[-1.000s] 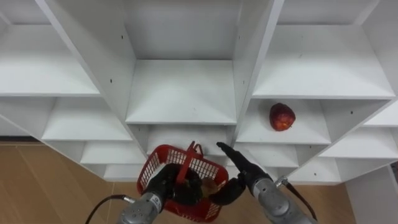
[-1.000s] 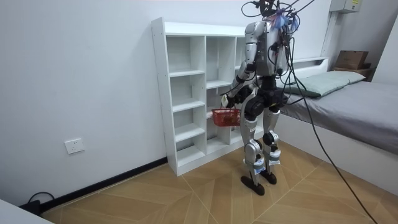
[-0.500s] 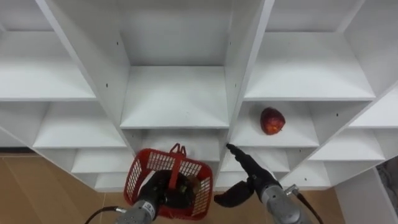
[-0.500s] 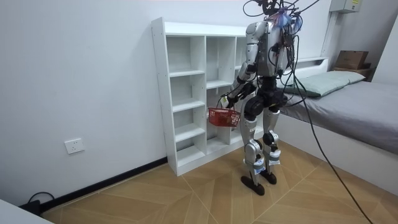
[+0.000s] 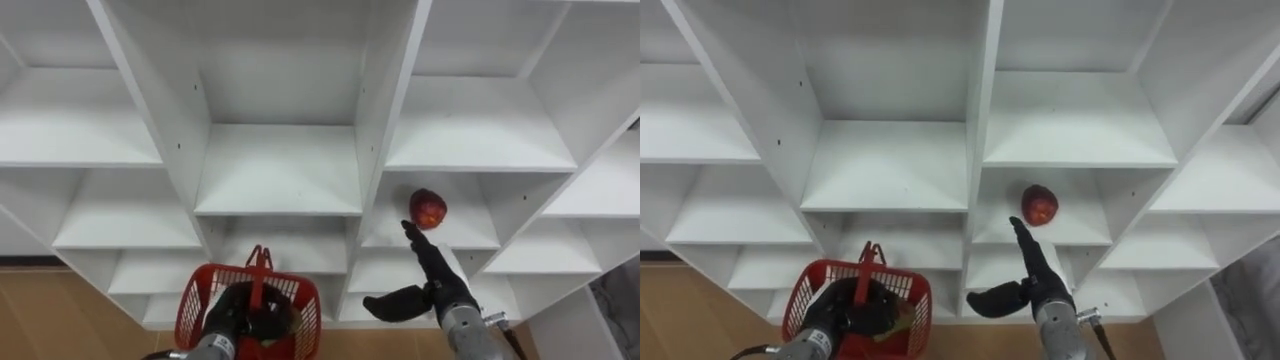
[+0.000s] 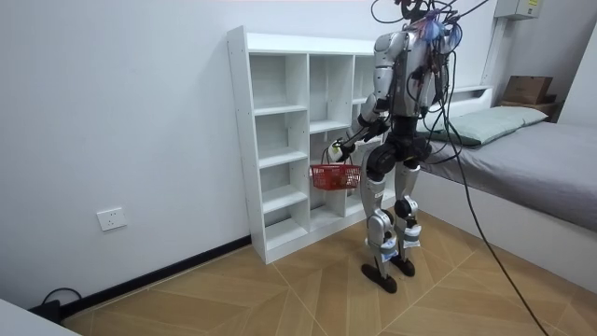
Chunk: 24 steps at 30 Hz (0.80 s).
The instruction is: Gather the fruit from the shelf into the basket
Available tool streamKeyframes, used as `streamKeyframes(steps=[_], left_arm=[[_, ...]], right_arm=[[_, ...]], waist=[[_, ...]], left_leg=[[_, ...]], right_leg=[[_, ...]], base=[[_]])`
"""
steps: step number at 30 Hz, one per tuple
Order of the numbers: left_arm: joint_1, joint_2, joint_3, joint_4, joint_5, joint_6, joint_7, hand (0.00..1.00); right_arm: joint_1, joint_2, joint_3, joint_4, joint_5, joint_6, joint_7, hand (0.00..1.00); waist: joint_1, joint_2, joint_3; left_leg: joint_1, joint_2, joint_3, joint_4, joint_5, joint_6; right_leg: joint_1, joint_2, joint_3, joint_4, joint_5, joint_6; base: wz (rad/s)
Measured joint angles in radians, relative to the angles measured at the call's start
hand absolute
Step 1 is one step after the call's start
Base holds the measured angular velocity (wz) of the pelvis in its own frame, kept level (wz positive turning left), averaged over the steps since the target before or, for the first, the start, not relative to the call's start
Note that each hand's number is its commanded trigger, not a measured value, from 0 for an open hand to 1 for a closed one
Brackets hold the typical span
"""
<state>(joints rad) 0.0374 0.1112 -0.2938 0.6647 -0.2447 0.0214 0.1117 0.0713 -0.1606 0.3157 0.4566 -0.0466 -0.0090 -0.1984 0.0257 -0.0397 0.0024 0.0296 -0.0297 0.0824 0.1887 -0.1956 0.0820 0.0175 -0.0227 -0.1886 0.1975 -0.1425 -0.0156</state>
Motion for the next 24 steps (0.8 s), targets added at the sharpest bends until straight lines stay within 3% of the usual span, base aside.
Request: streamKeyframes(steps=[14, 24], left_arm=[[0.02, 0.003, 0.046, -0.018, 0.0, 0.002, 0.015, 1.0], [0.1, 0.031, 0.097, -0.071, 0.001, 0.023, 0.013, 1.0]], right_arm=[[0.052, -0.007, -0.035, -0.12, 0.049, -0.004, -0.078, 0.0], [0.051, -0.012, -0.088, -0.122, 0.117, -0.003, -0.174, 0.0]], waist=[[0.003, -0.025, 0.0055], [0.004, -0.037, 0.0099]], left_leg=[[0.017, 0.0, -0.006, -0.004, -0.001, -0.001], [0.027, 0.0, -0.016, -0.002, -0.002, -0.001]], right_leg=[[0.024, 0.001, -0.007, -0.012, 0.0, 0.0], [0.037, 0.001, -0.012, -0.013, 0.0, 0.0]], base=[[0.01], [0.03]])
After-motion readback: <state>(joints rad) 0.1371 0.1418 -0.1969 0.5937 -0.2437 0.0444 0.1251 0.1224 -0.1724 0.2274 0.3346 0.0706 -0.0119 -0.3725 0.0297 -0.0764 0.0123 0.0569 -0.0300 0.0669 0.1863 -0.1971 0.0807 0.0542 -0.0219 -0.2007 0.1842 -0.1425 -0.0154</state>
